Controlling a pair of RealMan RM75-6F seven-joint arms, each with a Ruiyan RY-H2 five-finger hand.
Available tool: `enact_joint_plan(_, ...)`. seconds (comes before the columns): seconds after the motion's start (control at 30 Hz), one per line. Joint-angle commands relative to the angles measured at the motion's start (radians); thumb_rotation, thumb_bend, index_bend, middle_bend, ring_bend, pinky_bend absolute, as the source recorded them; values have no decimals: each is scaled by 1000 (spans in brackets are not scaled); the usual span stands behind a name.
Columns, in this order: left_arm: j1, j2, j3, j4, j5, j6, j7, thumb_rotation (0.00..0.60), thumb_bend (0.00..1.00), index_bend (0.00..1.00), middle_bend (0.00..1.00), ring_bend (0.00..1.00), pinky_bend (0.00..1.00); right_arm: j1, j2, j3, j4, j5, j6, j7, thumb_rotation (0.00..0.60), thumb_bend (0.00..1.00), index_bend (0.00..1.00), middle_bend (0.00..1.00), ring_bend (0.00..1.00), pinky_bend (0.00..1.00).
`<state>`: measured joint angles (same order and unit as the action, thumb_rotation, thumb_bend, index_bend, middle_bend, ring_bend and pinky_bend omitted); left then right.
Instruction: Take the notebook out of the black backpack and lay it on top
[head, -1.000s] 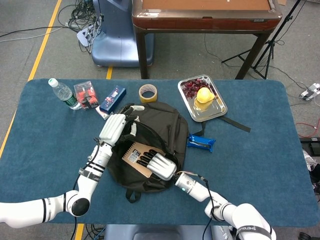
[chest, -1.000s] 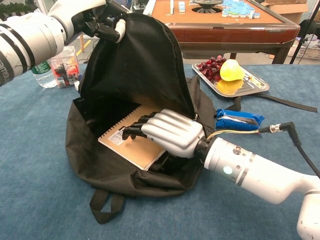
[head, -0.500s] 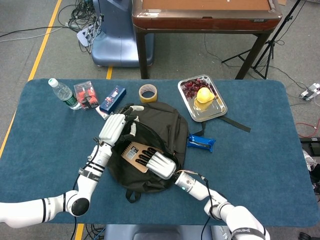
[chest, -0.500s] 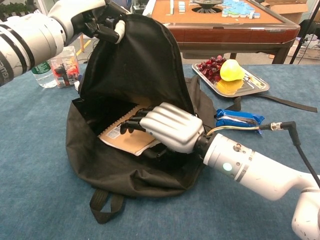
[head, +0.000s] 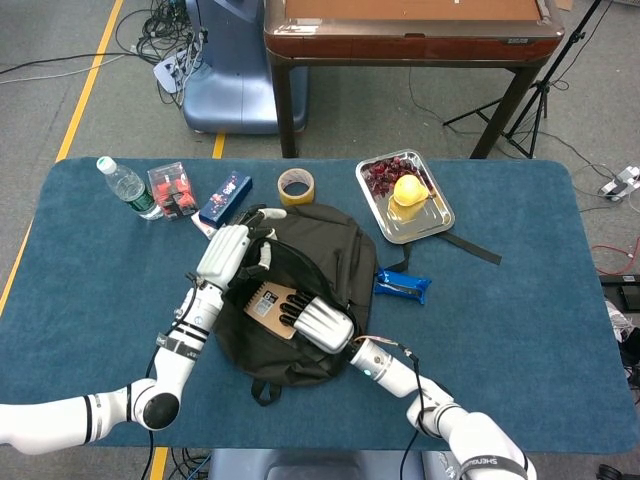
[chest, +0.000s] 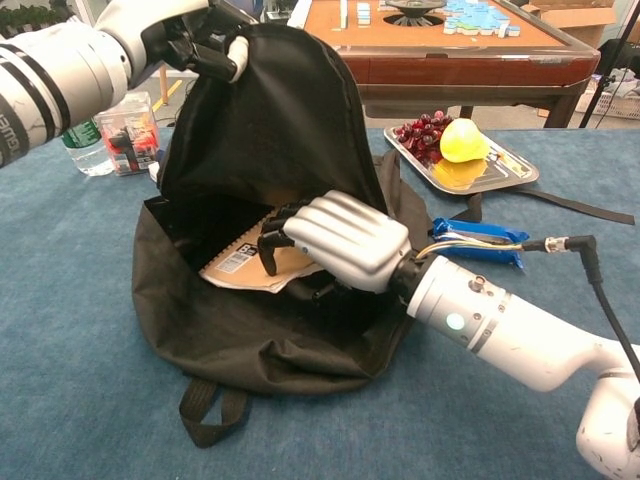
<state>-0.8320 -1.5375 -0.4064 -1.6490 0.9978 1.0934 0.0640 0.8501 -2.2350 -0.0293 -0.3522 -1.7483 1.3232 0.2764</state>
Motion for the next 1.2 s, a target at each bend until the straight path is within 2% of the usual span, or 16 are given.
enact_joint_plan(0.03, 0, 1, -2, 0, -2, 0, -3, 600, 663, 629, 225, 98, 98, 1, -4, 1, 6, 4, 3, 4, 600, 471, 577, 407, 315, 323)
enact_joint_plan(0.3, 0, 5, -8, 5, -11, -3, -11, 600, 661, 627, 225, 96, 98, 4, -13, 14, 28, 22, 29, 8, 600, 531, 738, 504, 406, 347)
enact_joint_plan(0.4, 0, 8, -11, 2, -17, -5, -14, 600, 661, 627, 225, 96, 98, 3, -13, 18, 33, 27, 52, 16, 600, 538, 753, 514, 417, 355)
enact_joint_plan(0.53, 0, 12, -15, -4, -28, -7, -14, 600, 657, 624, 226, 95, 98, -1, -7, 16, 31, 24, 95, 28, 600, 573, 870, 600, 509, 417)
enact_joint_plan(0.73, -1, 25, -21, -19, -54, -16, -11, 600, 649, 615, 225, 91, 98, -17, 23, 10, 0, 17, 173, 43, 600, 576, 908, 636, 548, 446)
enact_joint_plan(0.97, -4, 46, -28, -35, -95, -34, -2, 600, 646, 603, 225, 89, 98, -38, 82, 19, -92, 14, 271, 60, 600, 576, 931, 664, 584, 484)
enact_joint_plan(1.2, -9, 64, -26, -40, -134, -56, 7, 600, 646, 593, 220, 89, 98, -57, 163, 36, -245, 9, 347, 58, 600, 579, 961, 701, 637, 545)
